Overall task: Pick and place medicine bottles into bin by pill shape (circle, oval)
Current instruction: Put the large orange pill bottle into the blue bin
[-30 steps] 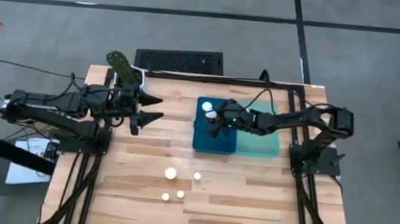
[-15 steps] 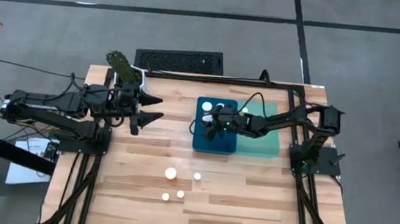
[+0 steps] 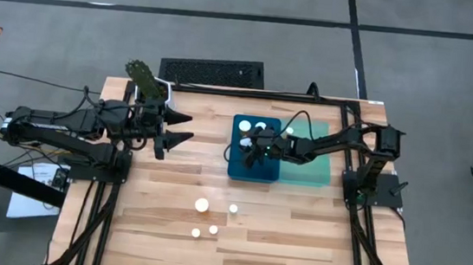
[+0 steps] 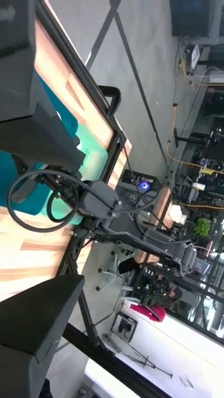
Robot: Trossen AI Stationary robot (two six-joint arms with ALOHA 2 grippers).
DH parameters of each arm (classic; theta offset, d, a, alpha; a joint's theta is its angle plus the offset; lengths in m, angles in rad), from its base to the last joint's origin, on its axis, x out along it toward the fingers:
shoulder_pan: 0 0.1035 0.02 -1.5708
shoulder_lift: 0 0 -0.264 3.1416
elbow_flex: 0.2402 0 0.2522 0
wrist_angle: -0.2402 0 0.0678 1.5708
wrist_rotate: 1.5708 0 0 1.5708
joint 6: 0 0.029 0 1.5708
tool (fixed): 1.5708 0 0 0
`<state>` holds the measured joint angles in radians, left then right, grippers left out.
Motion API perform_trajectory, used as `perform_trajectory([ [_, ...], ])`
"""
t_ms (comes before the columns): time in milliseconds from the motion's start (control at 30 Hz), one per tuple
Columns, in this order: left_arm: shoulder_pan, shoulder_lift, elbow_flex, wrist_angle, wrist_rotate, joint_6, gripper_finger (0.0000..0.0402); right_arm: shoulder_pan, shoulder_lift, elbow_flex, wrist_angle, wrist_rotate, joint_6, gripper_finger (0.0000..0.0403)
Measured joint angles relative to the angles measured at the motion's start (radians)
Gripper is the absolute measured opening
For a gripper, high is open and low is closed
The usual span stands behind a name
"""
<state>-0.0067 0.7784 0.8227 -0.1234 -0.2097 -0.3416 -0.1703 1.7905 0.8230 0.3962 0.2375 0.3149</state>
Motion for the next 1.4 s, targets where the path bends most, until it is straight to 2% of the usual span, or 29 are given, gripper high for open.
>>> perform_trajectory([
  [767, 0.0, 0.0, 0.0, 0.001, -0.012, -0.001, 0.0291, -0.003, 0.0, 0.0, -0.043, 0.002, -0.01, 0.0243],
  [1000, 0.0, 0.0, 0.0, 0.001, -0.011, -0.002, 0.0291, -0.003, -0.005, 0.004, -0.05, -0.001, -0.012, 0.027],
  [1167, 0.0, 0.0, 0.0, 0.001, -0.011, -0.006, 0.0291, -0.003, -0.005, 0.058, -0.133, -0.004, -0.031, 0.0296],
  [1400, 0.0, 0.0, 0.0, 0.0, -0.011, -0.006, 0.0291, 0.014, -0.063, 0.18, -0.386, -0.004, -0.099, 0.0303],
])
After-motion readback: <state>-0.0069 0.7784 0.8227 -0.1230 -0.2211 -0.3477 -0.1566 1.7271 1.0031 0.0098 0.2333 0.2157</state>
